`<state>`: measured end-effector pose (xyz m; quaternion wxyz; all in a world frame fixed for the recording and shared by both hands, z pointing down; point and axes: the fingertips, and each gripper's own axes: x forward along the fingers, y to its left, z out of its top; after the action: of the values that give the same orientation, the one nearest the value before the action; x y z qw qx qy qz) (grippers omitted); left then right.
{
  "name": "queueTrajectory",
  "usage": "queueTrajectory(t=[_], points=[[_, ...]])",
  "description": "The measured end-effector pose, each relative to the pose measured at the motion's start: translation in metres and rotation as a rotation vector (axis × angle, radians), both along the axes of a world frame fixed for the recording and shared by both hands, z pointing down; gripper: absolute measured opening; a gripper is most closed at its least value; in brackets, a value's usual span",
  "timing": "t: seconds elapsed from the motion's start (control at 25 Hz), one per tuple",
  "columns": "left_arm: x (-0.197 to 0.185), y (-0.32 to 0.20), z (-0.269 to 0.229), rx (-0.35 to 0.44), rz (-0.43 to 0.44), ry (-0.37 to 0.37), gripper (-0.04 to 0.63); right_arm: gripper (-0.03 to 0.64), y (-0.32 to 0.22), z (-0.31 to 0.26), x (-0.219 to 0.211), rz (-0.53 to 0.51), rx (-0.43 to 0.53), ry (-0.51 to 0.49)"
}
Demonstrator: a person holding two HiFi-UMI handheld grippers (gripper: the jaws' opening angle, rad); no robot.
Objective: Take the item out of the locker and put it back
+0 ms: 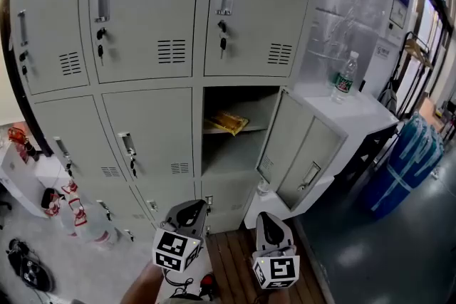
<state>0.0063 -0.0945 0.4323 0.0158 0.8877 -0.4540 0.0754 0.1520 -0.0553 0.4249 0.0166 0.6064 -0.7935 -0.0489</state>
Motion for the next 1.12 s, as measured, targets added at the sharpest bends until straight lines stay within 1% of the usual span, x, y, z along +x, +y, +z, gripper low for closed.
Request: queueTrajectory(t=[0.16, 0.32, 0.56, 0.68, 0.8, 0.92, 0.96, 1.0, 1.04, 1.12], points=[[0.001, -0.052, 0.008, -0.015, -0.008, -0.001, 0.023, 0.017, -0.059, 0.004, 0.001, -0.012, -0.006, 0.008], [-0.003, -0.096, 0.015, -0.025, -0.021, -0.003, 0.023, 0.017, -0.108, 0.007, -0.007, -0.040, -0.007, 0.018], [-0.005, -0.138, 0.020, -0.035, -0.032, 0.000, 0.023, 0.017, -0.164, 0.016, -0.018, -0.074, -0.019, 0.046], [-0.008, -0.153, 0.022, -0.041, -0.041, -0.003, 0.023, 0.017, -0.185, 0.016, -0.024, -0.084, -0.016, 0.090], [-0.014, -0.164, 0.024, -0.052, -0.053, -0.006, 0.023, 0.018, -0.203, 0.014, -0.030, -0.095, -0.006, 0.171], [-0.017, -0.171, 0.026, -0.044, -0.057, -0.009, 0.023, 0.020, -0.217, 0.010, -0.038, -0.113, 0.021, 0.319], [-0.018, -0.173, 0.026, -0.039, -0.057, -0.011, 0.023, 0.030, -0.222, 0.007, -0.040, -0.115, 0.033, 0.373], [-0.018, -0.175, 0.027, -0.036, -0.057, -0.012, 0.023, 0.097, -0.226, 0.005, -0.043, -0.118, 0.043, 0.426], [-0.019, -0.176, 0.029, -0.035, -0.057, -0.013, 0.023, 0.148, -0.231, 0.002, -0.046, -0.122, 0.052, 0.475], [-0.020, -0.178, 0.029, -0.038, -0.057, -0.011, 0.023, 0.174, -0.241, -0.003, -0.052, -0.137, 0.065, 0.550]])
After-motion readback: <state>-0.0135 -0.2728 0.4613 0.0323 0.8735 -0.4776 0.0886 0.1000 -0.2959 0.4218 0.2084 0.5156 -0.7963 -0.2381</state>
